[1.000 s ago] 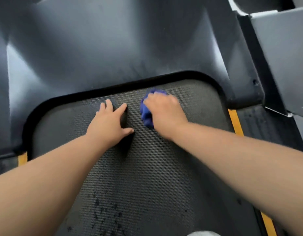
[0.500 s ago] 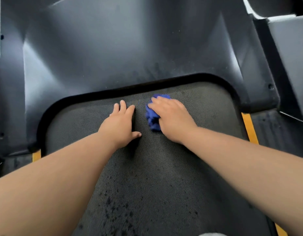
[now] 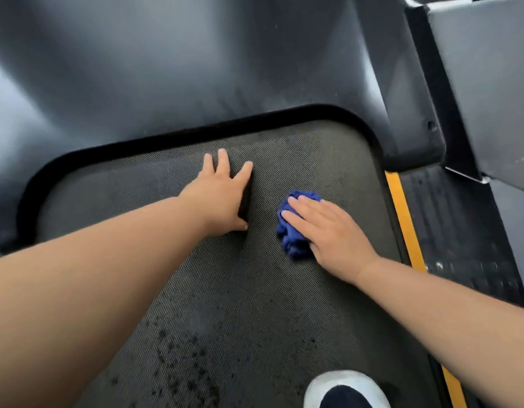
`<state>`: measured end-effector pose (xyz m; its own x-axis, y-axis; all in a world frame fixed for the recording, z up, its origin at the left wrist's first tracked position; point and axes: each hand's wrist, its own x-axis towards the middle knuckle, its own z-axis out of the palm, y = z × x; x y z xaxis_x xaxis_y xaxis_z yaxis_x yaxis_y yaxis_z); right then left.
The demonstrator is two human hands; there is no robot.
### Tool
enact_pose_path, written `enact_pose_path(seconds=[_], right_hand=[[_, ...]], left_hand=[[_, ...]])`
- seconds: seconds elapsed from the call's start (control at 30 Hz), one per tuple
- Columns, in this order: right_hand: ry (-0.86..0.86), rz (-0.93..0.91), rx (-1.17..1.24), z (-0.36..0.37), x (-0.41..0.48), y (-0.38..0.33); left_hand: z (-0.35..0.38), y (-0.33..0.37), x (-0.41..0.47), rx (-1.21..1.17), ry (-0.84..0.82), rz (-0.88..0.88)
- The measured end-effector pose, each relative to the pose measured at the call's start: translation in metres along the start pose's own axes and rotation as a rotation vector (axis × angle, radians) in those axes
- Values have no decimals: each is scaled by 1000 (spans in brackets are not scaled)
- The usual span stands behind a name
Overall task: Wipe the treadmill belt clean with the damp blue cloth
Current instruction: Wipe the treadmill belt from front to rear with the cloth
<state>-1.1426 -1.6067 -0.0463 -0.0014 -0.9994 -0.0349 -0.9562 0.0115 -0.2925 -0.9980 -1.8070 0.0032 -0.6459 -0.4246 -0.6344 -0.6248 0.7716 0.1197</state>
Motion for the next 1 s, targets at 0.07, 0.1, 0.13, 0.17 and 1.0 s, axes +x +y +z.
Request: enact_pose_path(seconds=[0.07, 0.1, 0.13, 0.17, 1.0], right_hand=[[40, 13, -20, -1, 20, 15], [78, 65, -35, -1, 36, 24], [78, 139, -52, -4, 53, 32], [50, 216, -63, -7, 67, 38], [168, 207, -20, -10, -13, 31]], left_hand=[[6, 20, 4, 47, -6, 13], [10, 28, 6, 55, -7, 11], [14, 32, 7, 47, -6, -6], [17, 33, 8, 34, -1, -20], [3, 55, 25, 22, -96, -48]])
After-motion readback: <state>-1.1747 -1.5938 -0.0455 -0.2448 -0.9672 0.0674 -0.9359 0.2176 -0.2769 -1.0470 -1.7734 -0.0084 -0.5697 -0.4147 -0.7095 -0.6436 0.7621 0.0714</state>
